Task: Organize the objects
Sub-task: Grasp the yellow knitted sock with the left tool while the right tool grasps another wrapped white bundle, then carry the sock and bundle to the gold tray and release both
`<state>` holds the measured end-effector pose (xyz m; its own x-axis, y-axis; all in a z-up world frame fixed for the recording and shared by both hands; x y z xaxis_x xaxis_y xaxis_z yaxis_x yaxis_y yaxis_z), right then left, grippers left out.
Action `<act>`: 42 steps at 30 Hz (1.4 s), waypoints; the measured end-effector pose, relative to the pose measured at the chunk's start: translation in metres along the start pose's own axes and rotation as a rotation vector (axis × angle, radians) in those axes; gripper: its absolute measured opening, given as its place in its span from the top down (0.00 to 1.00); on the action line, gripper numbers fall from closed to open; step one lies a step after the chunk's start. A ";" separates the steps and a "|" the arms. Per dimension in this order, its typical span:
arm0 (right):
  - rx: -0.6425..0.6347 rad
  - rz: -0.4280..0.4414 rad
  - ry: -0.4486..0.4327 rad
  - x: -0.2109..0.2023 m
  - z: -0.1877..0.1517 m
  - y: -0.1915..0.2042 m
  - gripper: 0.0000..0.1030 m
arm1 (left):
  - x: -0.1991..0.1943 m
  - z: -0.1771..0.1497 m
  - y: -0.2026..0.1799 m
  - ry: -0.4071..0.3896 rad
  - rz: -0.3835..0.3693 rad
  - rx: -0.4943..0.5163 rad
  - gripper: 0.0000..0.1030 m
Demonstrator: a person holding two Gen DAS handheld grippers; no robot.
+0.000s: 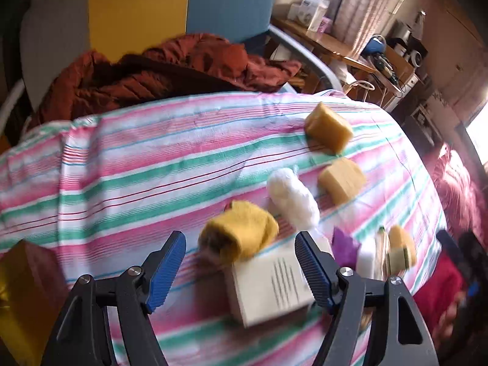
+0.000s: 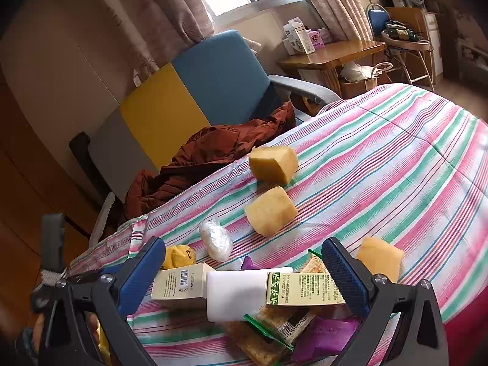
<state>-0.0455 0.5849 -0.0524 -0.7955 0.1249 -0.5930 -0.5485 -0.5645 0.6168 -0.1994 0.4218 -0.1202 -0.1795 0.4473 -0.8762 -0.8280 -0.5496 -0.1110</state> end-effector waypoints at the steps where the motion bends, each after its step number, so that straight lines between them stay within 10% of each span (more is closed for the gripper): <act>1: 0.006 0.001 0.001 0.000 0.001 0.000 0.00 | 0.009 0.003 0.003 0.014 -0.013 -0.023 0.27; 9: 0.037 -0.007 0.012 0.003 0.003 -0.006 0.00 | 0.061 -0.005 0.006 0.143 -0.061 -0.070 0.49; 27: -0.337 -0.117 0.206 0.067 -0.034 0.058 0.01 | -0.103 -0.040 0.042 -0.189 -0.048 -0.100 0.57; 37: -0.474 -0.303 0.467 0.183 -0.056 0.061 0.38 | -0.156 -0.105 0.095 -0.224 0.013 -0.209 0.57; 40: -0.498 -0.347 0.486 0.196 -0.063 0.052 0.66 | -0.173 -0.123 0.120 -0.236 0.050 -0.245 0.57; 42: -0.504 -0.348 0.450 0.192 -0.061 0.053 0.67 | -0.182 -0.133 0.135 -0.242 0.083 -0.261 0.57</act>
<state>-0.2115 0.5294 -0.1654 -0.3574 0.0798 -0.9305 -0.4786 -0.8712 0.1091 -0.2077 0.1729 -0.0381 -0.3869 0.5302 -0.7545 -0.6474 -0.7388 -0.1872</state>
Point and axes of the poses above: each gripper's, at about its wrist camera, not at the fingertips, and x roughly the way its jaws point, y to its left, z to its top, the point moved 8 cm from there along x, roughly the way its jaws point, and after that the axes turned 15 degrees about x, right-handed, at the moved point
